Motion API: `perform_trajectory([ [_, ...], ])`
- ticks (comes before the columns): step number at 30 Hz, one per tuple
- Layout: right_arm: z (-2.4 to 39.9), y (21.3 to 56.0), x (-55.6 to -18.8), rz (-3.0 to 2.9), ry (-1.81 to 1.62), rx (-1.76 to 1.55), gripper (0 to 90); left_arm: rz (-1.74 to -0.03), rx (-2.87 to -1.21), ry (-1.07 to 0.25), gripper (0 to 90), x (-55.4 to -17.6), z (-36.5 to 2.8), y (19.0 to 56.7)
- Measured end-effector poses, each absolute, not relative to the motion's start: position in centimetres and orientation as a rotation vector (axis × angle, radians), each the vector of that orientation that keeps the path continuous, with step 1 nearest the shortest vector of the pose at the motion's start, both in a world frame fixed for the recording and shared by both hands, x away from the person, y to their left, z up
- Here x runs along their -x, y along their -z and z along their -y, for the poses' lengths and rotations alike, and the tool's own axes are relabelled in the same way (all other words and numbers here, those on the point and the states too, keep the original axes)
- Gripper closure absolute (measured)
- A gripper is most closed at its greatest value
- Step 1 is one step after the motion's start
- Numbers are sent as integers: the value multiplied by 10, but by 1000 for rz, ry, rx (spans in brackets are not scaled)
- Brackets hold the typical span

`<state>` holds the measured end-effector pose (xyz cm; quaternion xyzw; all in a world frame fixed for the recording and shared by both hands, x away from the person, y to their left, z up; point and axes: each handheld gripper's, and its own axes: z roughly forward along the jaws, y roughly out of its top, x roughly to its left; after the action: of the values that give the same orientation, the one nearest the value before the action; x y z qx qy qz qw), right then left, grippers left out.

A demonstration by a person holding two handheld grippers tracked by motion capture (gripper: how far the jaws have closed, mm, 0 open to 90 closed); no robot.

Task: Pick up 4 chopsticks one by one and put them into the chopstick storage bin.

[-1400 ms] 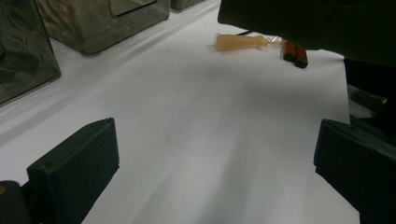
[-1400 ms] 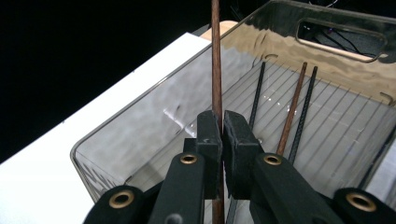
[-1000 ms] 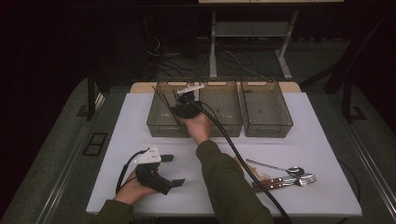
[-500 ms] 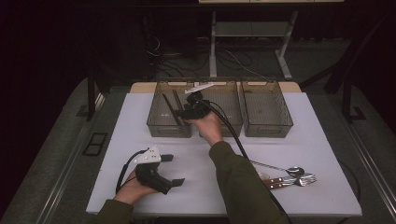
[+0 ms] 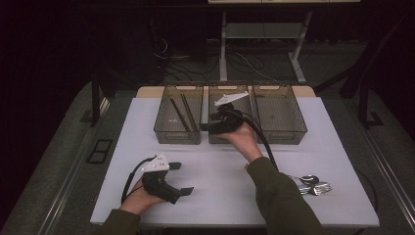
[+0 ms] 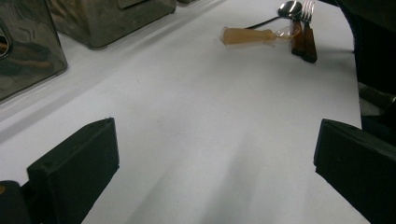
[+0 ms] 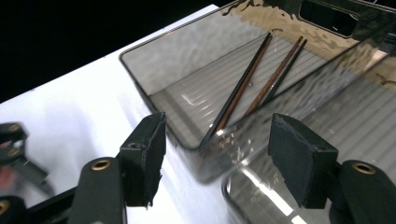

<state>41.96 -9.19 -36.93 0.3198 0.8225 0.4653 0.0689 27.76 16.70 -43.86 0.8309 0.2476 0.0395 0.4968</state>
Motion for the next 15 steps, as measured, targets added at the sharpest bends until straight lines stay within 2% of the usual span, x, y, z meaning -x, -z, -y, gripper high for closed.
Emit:
perform_trajectory([
  [15, 176, 371, -385, -2471, -1430, -927, 348, -617, -2012, -100, 0, -278, -167, 439],
])
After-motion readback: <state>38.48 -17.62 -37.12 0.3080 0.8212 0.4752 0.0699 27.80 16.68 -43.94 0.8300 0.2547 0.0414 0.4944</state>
